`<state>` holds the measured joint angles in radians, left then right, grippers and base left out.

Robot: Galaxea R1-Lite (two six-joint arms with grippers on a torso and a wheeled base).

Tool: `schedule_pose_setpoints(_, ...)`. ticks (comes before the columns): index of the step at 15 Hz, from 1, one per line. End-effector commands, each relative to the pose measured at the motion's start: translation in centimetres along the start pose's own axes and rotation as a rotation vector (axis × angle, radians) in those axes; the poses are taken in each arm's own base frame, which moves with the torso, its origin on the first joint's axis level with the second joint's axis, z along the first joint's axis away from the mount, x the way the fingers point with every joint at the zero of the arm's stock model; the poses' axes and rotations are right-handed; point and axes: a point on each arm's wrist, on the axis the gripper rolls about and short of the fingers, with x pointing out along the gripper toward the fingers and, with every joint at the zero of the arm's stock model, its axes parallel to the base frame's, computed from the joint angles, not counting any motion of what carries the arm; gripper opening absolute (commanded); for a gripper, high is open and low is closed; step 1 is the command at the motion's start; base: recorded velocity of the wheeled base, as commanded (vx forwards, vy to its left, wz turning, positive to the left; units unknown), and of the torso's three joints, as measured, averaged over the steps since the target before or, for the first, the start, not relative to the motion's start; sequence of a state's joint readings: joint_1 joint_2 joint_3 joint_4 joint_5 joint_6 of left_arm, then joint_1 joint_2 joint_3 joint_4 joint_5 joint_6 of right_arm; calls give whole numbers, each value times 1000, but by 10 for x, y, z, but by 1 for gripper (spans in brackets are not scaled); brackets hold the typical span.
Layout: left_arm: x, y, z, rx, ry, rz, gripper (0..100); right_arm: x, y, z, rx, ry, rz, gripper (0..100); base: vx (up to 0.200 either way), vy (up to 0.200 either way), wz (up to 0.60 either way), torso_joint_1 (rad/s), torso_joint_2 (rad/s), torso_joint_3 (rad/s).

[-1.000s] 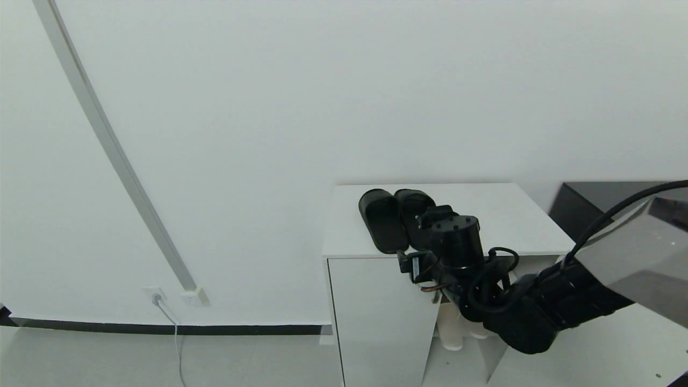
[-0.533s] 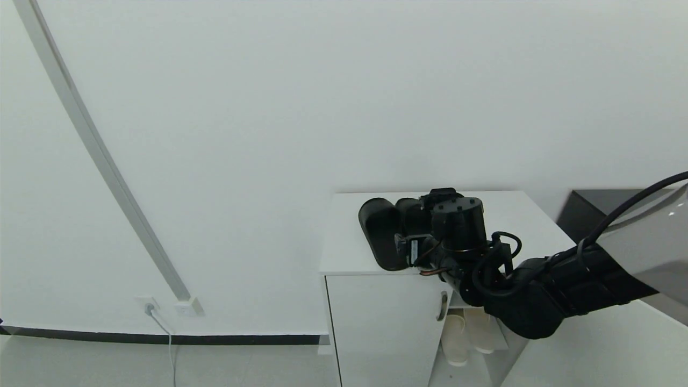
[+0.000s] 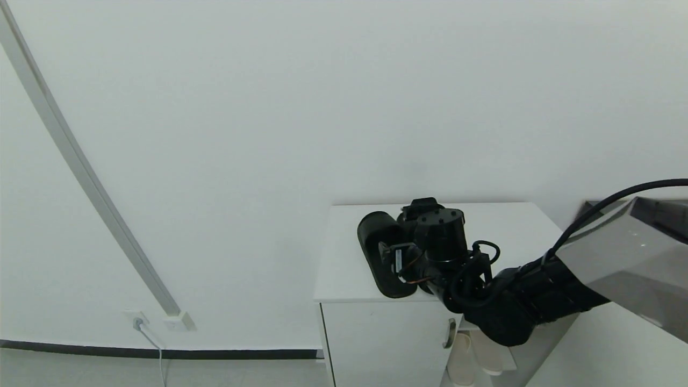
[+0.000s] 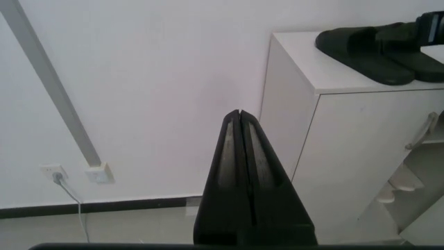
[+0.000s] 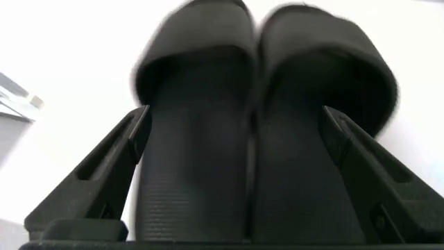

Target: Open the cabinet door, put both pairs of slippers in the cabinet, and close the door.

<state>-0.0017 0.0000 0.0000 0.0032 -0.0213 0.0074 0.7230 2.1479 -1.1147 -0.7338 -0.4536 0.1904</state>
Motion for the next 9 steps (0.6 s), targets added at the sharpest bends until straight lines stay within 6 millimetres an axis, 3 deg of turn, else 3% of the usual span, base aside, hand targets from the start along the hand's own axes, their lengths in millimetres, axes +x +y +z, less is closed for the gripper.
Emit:
schedule_pose_setpoints(1,0,0,0,-1,1,0,0,18,1,-12,-9,17,-13,100,0,0,0,0,0,0)
schedule_pose_setpoints(9,0,0,0,-1,1,0,0,71,-13,-18,-23,-18,-41,100,0,0,0,0,0,0)
